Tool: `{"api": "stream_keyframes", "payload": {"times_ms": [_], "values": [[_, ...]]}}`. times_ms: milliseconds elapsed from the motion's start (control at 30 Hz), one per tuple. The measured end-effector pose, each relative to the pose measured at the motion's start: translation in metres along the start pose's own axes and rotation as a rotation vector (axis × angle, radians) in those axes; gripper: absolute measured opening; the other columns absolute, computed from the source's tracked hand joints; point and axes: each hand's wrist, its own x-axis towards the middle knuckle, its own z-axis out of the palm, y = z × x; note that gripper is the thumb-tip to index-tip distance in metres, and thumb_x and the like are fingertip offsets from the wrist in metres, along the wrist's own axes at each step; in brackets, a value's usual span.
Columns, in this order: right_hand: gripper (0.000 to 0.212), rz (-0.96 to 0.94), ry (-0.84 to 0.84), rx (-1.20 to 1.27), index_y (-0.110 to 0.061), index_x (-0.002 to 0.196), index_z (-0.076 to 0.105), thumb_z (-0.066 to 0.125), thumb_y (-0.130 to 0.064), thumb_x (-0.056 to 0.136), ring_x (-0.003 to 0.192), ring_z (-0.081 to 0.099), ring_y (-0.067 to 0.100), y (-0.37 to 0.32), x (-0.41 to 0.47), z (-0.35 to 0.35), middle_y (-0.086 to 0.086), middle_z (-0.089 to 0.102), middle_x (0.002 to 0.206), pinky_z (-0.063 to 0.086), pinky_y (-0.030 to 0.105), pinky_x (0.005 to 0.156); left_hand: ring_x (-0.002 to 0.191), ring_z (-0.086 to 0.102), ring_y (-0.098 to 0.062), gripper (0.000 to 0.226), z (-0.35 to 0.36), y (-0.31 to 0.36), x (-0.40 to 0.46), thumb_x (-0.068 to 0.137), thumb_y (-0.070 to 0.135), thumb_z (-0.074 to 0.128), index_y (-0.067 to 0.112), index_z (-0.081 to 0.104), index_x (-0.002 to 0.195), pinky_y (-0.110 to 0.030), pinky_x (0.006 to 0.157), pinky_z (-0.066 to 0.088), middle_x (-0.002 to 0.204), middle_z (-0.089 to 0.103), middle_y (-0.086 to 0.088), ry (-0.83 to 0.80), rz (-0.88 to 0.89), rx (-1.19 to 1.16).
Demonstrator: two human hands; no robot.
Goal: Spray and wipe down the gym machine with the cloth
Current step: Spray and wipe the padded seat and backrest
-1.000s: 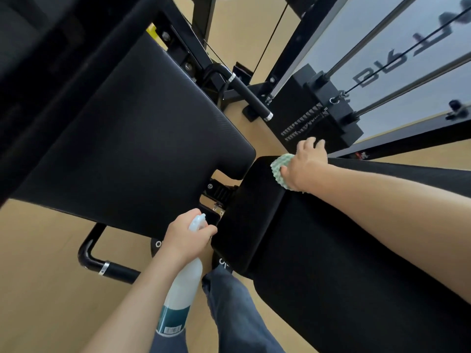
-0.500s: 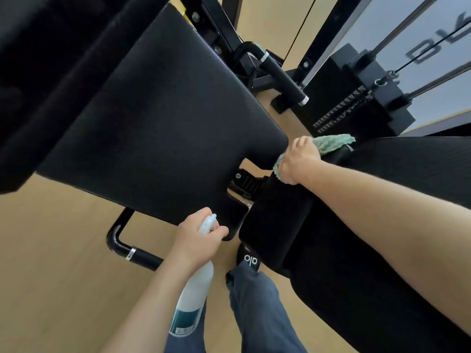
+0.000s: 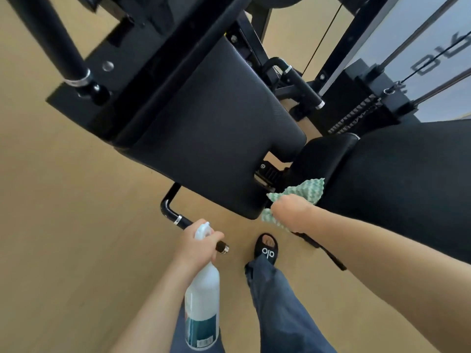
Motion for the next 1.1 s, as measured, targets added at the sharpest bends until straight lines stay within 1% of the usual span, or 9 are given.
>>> {"api": "stream_keyframes", "payload": {"times_ms": [100, 200, 267, 367, 467, 567, 733, 900, 1100], "values": [[0.029, 0.141, 0.175, 0.525, -0.01, 0.087, 0.064, 0.047, -0.025, 0.104, 0.084, 0.06, 0.024, -0.021, -0.007, 0.003, 0.007, 0.063, 0.089, 0.049, 0.034, 0.073, 0.047, 0.044, -0.019, 0.026, -0.031, -0.022, 0.003, 0.091, 0.013, 0.067, 0.014, 0.045, 0.077, -0.032, 0.062, 0.042, 0.05, 0.044, 0.0, 0.019, -0.025, 0.016], [0.043, 0.351, 0.337, 1.528, -0.002, 0.094, 0.07, 0.052, -0.039, 0.102, 0.077, 0.069, 0.025, -0.058, -0.012, 0.014, 0.019, 0.074, 0.09, 0.058, 0.042, 0.073, 0.048, 0.047, -0.018, 0.026, -0.064, -0.045, 0.014, 0.092, 0.013, 0.067, 0.015, 0.046, 0.077, -0.031, 0.061, 0.045, 0.055, 0.048, -0.001, 0.022, 0.005, 0.071], [0.038, 0.376, 0.251, 2.099, -0.009, 0.107, 0.072, 0.051, -0.041, 0.103, 0.089, 0.075, 0.027, -0.09, -0.017, 0.027, 0.013, 0.077, 0.101, 0.061, 0.044, 0.074, 0.055, 0.049, -0.021, 0.02, -0.081, -0.061, 0.017, 0.092, 0.013, 0.066, 0.013, 0.049, 0.081, -0.031, 0.059, 0.045, 0.068, 0.05, -0.008, -0.005, 0.052, 0.134], [0.044, 0.205, 0.2, 2.633, -0.014, 0.129, 0.063, 0.045, -0.046, 0.105, 0.109, 0.071, 0.03, -0.129, -0.02, 0.06, 0.01, 0.073, 0.12, 0.056, 0.048, 0.087, 0.067, 0.055, -0.022, 0.021, -0.1, -0.08, 0.021, 0.09, 0.021, 0.068, 0.006, 0.06, 0.102, -0.029, 0.063, 0.047, 0.091, 0.06, -0.013, -0.044, 0.081, 0.216], [0.045, 0.109, 0.286, 3.008, -0.006, 0.137, 0.055, 0.044, -0.037, 0.106, 0.121, 0.064, 0.035, -0.16, -0.026, 0.097, 0.019, 0.067, 0.129, 0.05, 0.053, 0.102, 0.067, 0.05, -0.022, 0.026, -0.111, -0.094, 0.026, 0.087, 0.019, 0.067, 0.001, 0.05, 0.092, -0.034, 0.068, 0.044, 0.08, 0.056, -0.012, -0.039, 0.134, 0.283], [0.051, 0.057, 0.368, 3.195, 0.0, 0.136, 0.05, 0.058, -0.026, 0.093, 0.125, 0.059, 0.042, -0.177, -0.037, 0.117, 0.027, 0.062, 0.132, 0.038, 0.055, 0.114, 0.065, 0.047, -0.021, 0.025, -0.111, -0.1, 0.029, 0.086, 0.02, 0.066, 0.006, 0.045, 0.083, -0.035, 0.065, 0.042, 0.073, 0.052, -0.008, -0.04, 0.157, 0.329], [0.05, 0.179, 0.567, 3.138, 0.003, 0.135, 0.049, 0.058, -0.002, 0.085, 0.117, 0.066, 0.034, -0.173, -0.041, 0.128, 0.022, 0.067, 0.126, 0.046, 0.045, 0.109, 0.065, 0.047, -0.02, 0.023, -0.095, -0.106, 0.03, 0.089, 0.02, 0.066, 0.014, 0.047, 0.078, -0.032, 0.059, 0.041, 0.074, 0.052, -0.005, -0.029, 0.21, 0.353], [0.044, 0.289, 0.645, 3.051, 0.001, 0.137, 0.048, 0.055, -0.004, 0.093, 0.113, 0.069, 0.032, -0.156, -0.037, 0.144, 0.019, 0.067, 0.126, 0.047, 0.046, 0.109, 0.063, 0.047, -0.021, 0.027, -0.077, -0.111, 0.036, 0.091, 0.023, 0.065, 0.009, 0.05, 0.074, -0.032, 0.056, 0.041, 0.07, 0.05, -0.005, 0.085, 0.207, 0.331], [0.04, 0.384, 0.617, 2.966, 0.0, 0.138, 0.049, 0.048, -0.007, 0.099, 0.117, 0.066, 0.031, -0.154, -0.039, 0.153, 0.019, 0.066, 0.128, 0.046, 0.045, 0.109, 0.066, 0.052, -0.02, 0.028, -0.072, -0.116, 0.032, 0.089, 0.028, 0.07, 0.004, 0.054, 0.089, -0.03, 0.061, 0.046, 0.075, 0.06, -0.01, -0.001, 0.164, 0.337]]}}
